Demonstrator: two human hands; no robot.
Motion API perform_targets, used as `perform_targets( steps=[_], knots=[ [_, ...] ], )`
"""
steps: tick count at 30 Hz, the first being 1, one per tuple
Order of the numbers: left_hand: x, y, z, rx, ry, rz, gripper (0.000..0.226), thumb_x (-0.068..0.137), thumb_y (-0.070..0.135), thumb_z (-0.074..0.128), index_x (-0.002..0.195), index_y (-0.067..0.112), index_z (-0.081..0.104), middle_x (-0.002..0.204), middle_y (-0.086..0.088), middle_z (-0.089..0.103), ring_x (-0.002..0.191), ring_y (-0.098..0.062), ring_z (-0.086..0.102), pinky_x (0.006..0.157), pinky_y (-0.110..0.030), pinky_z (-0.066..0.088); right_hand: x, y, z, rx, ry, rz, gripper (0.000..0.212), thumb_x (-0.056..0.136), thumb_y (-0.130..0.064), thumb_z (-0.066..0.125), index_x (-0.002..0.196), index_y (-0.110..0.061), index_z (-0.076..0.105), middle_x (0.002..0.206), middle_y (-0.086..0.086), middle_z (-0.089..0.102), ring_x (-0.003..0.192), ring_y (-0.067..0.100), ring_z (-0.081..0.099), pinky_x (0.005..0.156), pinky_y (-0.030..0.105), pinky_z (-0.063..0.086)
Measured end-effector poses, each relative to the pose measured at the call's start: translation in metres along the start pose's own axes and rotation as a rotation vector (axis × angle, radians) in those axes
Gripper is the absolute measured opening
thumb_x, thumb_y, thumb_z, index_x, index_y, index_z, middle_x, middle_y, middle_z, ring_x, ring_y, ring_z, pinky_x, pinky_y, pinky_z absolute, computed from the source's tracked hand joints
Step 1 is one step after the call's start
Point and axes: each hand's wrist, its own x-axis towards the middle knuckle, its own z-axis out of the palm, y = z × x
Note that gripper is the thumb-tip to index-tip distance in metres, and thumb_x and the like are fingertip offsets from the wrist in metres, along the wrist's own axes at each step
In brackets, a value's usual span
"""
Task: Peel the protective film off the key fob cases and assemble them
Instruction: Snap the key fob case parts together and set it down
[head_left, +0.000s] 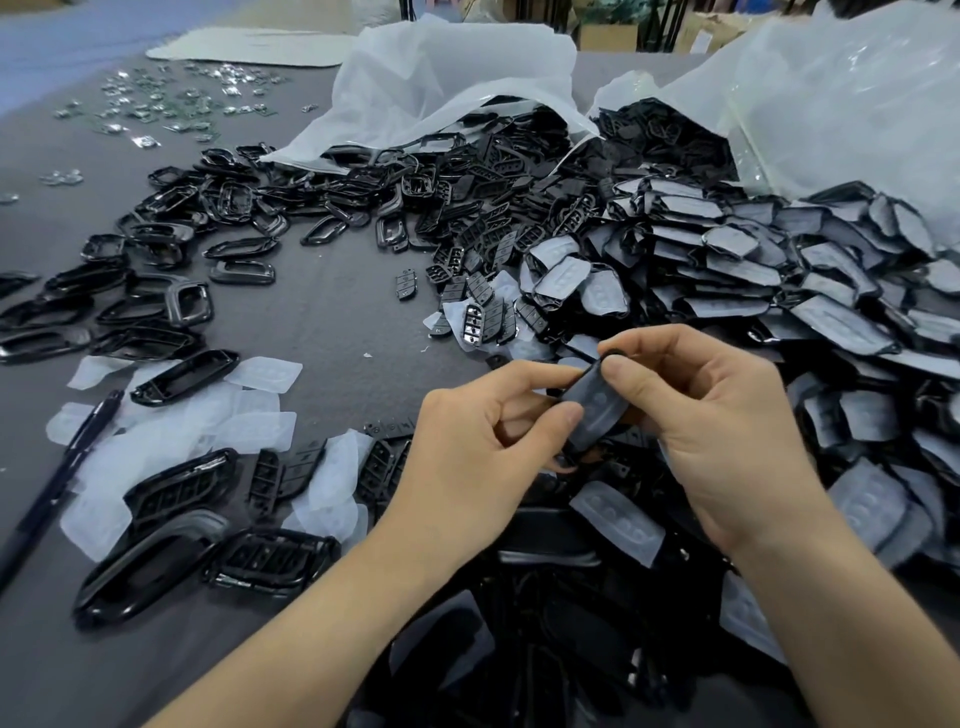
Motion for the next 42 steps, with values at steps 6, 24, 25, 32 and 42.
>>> perform_targets(
  steps=[6,24,25,32,42],
  knots=[
    [0.001,-0.004,-0.001,0.373,0.068,0.186,0.027,0.084,0.015,0.065,0.103,0.033,0.068,0.08,0.011,0.07,0.062,-0.003,0.067,0.063,-0.014,0.052,-0.001,0.005,0.004,-0.024,0.021,0.007,0.023,0.087,-0.003,0.063,0.076,-0.022,0.068,0.071,-0.005,0.066,0.07,0.01,0.059,0.069,0.026,0.047],
    [0.003,-0.005,-0.003,0.051,0.009,0.035,0.014,0.087,0.019,0.064,0.096,0.03,0.064,0.055,-0.003,0.061,0.043,-0.012,0.064,0.045,-0.02,0.05,-0.003,-0.002,0.008,0.204,0.053,0.092,0.014,0.072,-0.03,0.068,0.072,-0.018,0.075,0.068,0.001,0.071,0.059,0.008,0.062,0.051,0.017,0.047],
    [0.003,-0.005,-0.003,0.046,0.014,0.031,0.014,0.087,0.019,0.063,0.095,0.03,0.065,0.056,-0.005,0.061,0.043,-0.012,0.064,0.045,-0.02,0.05,-0.003,-0.003,0.008,0.233,0.053,0.121,0.019,0.073,-0.033,0.066,0.073,-0.017,0.076,0.069,0.002,0.071,0.06,0.008,0.063,0.051,0.017,0.047],
    [0.004,-0.007,-0.007,0.053,0.076,0.038,0.014,0.089,0.014,0.064,0.092,0.027,0.065,0.053,-0.014,0.054,0.042,-0.014,0.064,0.045,-0.019,0.049,-0.003,-0.005,0.004,0.334,-0.052,0.231,0.017,0.07,-0.027,0.067,0.077,-0.015,0.078,0.079,0.006,0.073,0.07,0.013,0.066,0.057,0.02,0.052],
    [0.002,-0.01,-0.004,0.274,0.048,0.103,0.014,0.09,0.016,0.065,0.1,0.025,0.063,0.056,-0.01,0.055,0.042,-0.004,0.063,0.042,-0.031,0.05,-0.004,0.004,0.007,-0.061,0.06,0.051,0.017,0.086,-0.002,0.066,0.079,-0.016,0.068,0.07,0.0,0.072,0.059,0.008,0.065,0.053,0.015,0.05]
  ],
)
